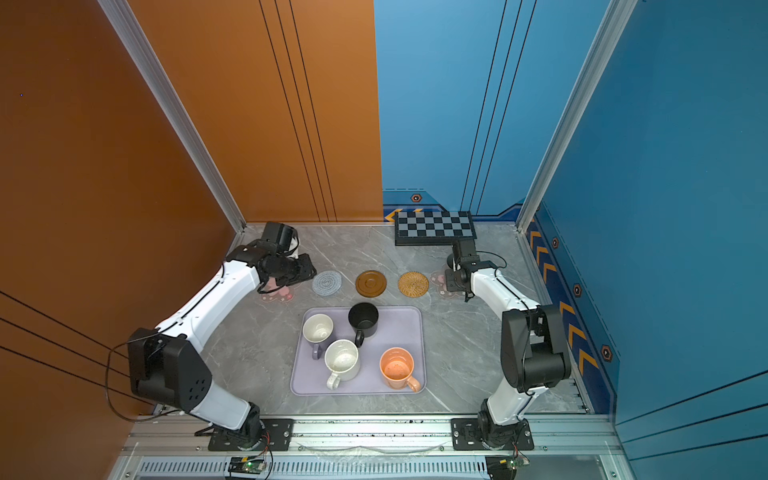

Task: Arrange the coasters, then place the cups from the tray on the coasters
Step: 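Carry the grey mug toward the wicker coaster while the left gripper hovers, then lower the grey mug onto the small pink flower coaster and open the right gripper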

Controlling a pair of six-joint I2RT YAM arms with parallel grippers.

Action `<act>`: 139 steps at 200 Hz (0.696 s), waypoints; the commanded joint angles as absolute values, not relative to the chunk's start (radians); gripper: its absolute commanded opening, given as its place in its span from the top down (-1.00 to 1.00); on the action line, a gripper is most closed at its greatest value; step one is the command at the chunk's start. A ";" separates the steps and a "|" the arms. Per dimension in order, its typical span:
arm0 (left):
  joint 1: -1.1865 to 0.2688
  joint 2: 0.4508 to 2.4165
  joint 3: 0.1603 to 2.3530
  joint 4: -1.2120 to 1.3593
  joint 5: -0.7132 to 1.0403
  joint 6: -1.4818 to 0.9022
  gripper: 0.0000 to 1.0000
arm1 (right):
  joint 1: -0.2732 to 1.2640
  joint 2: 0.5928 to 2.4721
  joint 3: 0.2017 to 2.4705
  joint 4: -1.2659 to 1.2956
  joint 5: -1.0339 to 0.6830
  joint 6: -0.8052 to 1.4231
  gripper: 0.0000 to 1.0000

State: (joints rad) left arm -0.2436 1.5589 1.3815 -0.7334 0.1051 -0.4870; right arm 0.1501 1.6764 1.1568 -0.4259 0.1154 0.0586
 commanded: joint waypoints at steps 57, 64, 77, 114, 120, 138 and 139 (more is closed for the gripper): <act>-0.261 1.575 1.417 -0.749 0.097 -0.483 0.16 | 0.145 1.696 1.177 -0.337 0.143 0.061 1.00; -0.262 1.577 1.419 -0.749 0.096 -0.482 0.16 | 0.146 1.695 1.175 -0.338 0.140 0.061 1.00; -0.265 1.579 1.422 -0.749 0.100 -0.483 0.16 | 0.146 1.691 1.174 -0.343 0.138 0.061 1.00; -0.270 1.577 1.421 -0.749 0.104 -0.482 0.17 | 0.146 1.684 1.181 -0.402 0.145 0.075 0.92; -0.270 1.575 1.420 -0.749 0.104 -0.483 0.16 | 0.146 1.680 1.179 -0.410 0.139 0.075 0.89; -0.272 1.567 1.419 -0.749 0.104 -0.483 0.16 | 0.146 1.668 1.175 -0.425 0.136 0.082 0.77; -0.271 1.566 1.419 -0.749 0.103 -0.483 0.16 | 0.146 1.667 1.174 -0.426 0.136 0.083 0.76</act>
